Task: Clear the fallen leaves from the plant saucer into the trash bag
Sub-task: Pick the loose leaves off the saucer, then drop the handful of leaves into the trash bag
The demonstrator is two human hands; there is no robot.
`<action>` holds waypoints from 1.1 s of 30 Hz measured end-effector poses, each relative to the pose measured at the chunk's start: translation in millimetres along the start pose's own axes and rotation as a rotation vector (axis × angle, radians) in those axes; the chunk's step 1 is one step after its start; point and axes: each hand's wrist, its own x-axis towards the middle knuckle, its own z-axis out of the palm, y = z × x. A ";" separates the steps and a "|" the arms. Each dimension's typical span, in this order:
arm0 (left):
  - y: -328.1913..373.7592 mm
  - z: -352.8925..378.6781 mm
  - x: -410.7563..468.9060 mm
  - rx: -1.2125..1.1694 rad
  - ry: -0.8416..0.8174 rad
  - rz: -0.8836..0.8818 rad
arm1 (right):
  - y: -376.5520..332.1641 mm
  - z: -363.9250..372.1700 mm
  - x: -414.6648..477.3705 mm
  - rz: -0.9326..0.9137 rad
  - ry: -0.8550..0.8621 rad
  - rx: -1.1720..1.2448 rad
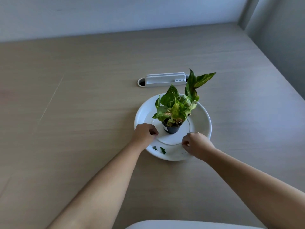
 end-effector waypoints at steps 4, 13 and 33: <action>-4.0 -13.9 -2.0 -0.024 0.045 -0.001 | -28.3 2.2 6.0 -0.133 -0.112 0.128; -16.8 -21.4 -12.8 -0.014 0.158 -0.013 | -68.5 13.2 32.7 -0.377 -0.258 -0.150; 8.4 -4.8 -21.2 -0.004 0.014 0.077 | -1.2 -14.1 0.6 0.140 0.213 0.336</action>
